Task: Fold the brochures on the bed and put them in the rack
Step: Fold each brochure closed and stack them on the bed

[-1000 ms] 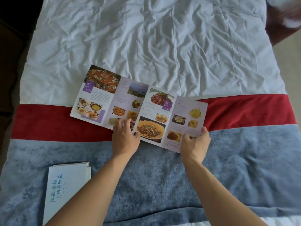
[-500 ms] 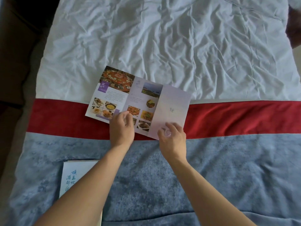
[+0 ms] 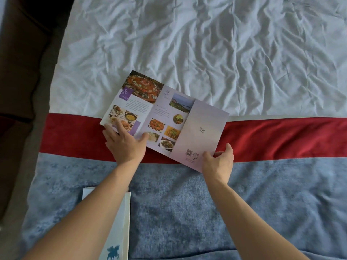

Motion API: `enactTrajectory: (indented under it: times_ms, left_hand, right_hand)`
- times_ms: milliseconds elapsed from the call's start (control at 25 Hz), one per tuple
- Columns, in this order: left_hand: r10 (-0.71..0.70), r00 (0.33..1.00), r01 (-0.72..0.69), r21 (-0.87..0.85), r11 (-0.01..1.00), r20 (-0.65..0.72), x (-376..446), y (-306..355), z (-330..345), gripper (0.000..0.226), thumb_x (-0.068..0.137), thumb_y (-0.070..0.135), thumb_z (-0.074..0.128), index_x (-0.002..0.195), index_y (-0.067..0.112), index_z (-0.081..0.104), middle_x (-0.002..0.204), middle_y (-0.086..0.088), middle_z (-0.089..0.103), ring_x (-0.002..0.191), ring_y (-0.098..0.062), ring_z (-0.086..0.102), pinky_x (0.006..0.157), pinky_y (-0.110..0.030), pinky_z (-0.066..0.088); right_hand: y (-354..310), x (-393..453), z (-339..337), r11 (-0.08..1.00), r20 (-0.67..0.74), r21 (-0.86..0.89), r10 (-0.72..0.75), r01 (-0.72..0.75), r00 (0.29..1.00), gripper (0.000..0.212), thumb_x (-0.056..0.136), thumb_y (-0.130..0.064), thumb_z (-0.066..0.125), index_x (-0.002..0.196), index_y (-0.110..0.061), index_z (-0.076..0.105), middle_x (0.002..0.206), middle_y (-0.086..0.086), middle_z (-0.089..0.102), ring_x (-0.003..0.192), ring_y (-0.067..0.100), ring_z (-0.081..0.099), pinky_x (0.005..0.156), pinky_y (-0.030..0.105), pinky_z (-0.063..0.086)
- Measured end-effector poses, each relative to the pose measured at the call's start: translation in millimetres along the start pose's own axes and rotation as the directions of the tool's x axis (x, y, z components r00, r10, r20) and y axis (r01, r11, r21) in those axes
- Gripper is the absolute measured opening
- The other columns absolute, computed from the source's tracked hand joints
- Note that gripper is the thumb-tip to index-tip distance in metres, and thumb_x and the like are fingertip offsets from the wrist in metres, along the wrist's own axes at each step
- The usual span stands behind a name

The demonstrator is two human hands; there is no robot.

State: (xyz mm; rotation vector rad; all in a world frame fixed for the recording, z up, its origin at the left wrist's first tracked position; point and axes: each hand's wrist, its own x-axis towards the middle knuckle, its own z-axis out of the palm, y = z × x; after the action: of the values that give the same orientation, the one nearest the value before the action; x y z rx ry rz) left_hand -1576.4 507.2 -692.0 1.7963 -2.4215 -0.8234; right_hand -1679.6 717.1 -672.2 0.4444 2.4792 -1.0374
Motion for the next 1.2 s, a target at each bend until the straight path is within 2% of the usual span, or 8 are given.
enactTrajectory:
  times_ms: [160, 400, 560, 760, 960, 1040, 1120, 1200]
  left_hand:
    - [-0.177, 0.984, 0.181, -0.245, 0.952, 0.038, 13, -3, -9, 0.1, 0.084, 0.043, 0.071, 0.157, 0.015, 0.01, 0.162, -0.026, 0.005, 0.15, -0.039, 0.006, 0.12, -0.053, 0.019]
    - [0.021, 0.998, -0.041, -0.298, 0.954, -0.067, -3, 6, -7, 0.067, 0.09, 0.027, 0.065, 0.149, 0.011, 0.036, 0.155, -0.01, 0.032, 0.141, -0.027, 0.03, 0.115, -0.041, 0.03]
    - [0.045, 0.963, -0.165, -0.448, 0.879, -0.265, -14, 19, -11, 0.014, 0.096, 0.017, 0.045, 0.106, 0.011, 0.052, 0.115, -0.006, 0.056, 0.104, -0.023, 0.052, 0.085, -0.029, 0.042]
    - [-0.371, 0.929, 0.229, -0.775, 0.589, -0.008, -12, 27, -23, 0.045, 0.091, 0.049, 0.028, 0.062, 0.03, 0.056, 0.059, 0.012, 0.057, 0.05, -0.004, 0.052, 0.047, -0.021, 0.038]
    - [-0.352, 0.936, 0.195, -0.835, 0.515, 0.002, -16, 32, -31, 0.053, 0.09, 0.044, 0.032, 0.041, 0.025, 0.026, 0.042, 0.011, 0.03, 0.036, -0.005, 0.029, 0.034, -0.015, 0.022]
    - [-0.237, 0.971, 0.138, -0.824, 0.549, 0.004, -18, 36, -30, 0.051, 0.09, 0.044, 0.031, 0.044, 0.025, 0.023, 0.046, 0.009, 0.025, 0.04, -0.007, 0.024, 0.036, -0.017, 0.021]
    - [0.077, 0.991, 0.027, -0.733, 0.679, 0.108, -24, 34, -22, 0.06, 0.099, 0.043, 0.025, 0.042, 0.025, 0.026, 0.042, 0.009, 0.031, 0.038, -0.004, 0.028, 0.038, -0.014, 0.025]
    - [0.304, 0.88, -0.044, -0.575, 0.817, 0.364, -37, 31, -14, 0.068, 0.104, 0.044, 0.02, 0.04, 0.026, 0.038, 0.051, 0.007, 0.062, 0.052, -0.004, 0.061, 0.053, -0.018, 0.049]
  right_hand:
    - [1, -4, 7, 1.0, 0.034, -0.014, 0.008, -0.007, 0.999, 0.086, 0.082, -0.024, 0.069, 0.156, -0.02, 0.024, 0.113, -0.005, 0.047, 0.095, 0.014, 0.048, 0.081, 0.039, 0.044]
    - [3, -6, 9, 0.988, 0.084, 0.136, 0.059, -0.07, 0.995, 0.076, 0.083, -0.011, 0.057, 0.152, -0.031, 0.033, 0.089, -0.005, 0.059, 0.081, 0.008, 0.058, 0.079, 0.039, 0.049]
    - [8, -6, 4, 0.985, 0.061, 0.153, 0.07, -0.078, 0.996, 0.073, 0.08, -0.003, 0.045, 0.142, -0.04, 0.04, 0.083, -0.005, 0.057, 0.077, 0.012, 0.058, 0.071, 0.038, 0.05]
    - [19, -4, -14, 0.992, 0.0, 0.111, 0.065, -0.065, 0.998, 0.084, 0.075, -0.003, 0.041, 0.148, -0.045, 0.035, 0.089, -0.015, 0.06, 0.079, 0.012, 0.058, 0.065, 0.032, 0.045]
    - [23, -2, -25, 0.999, -0.044, 0.044, 0.03, -0.028, 0.999, 0.086, 0.071, -0.003, 0.041, 0.145, -0.045, 0.034, 0.105, -0.001, 0.065, 0.087, 0.024, 0.061, 0.076, 0.045, 0.054]
    - [25, -1, -23, 0.999, -0.04, 0.017, 0.03, -0.029, 0.999, 0.087, 0.073, -0.003, 0.041, 0.149, -0.043, 0.031, 0.114, 0.001, 0.063, 0.095, 0.027, 0.06, 0.08, 0.047, 0.054]
    - [27, -1, -21, 1.0, -0.025, 0.009, 0.028, -0.028, 0.999, 0.087, 0.074, -0.005, 0.041, 0.151, -0.043, 0.029, 0.119, 0.001, 0.061, 0.097, 0.027, 0.059, 0.082, 0.047, 0.053]
    - [30, -3, -22, 1.0, -0.006, 0.0, 0.009, -0.009, 1.0, 0.088, 0.073, -0.008, 0.042, 0.153, -0.043, 0.029, 0.124, 0.002, 0.059, 0.096, 0.023, 0.055, 0.082, 0.043, 0.049]
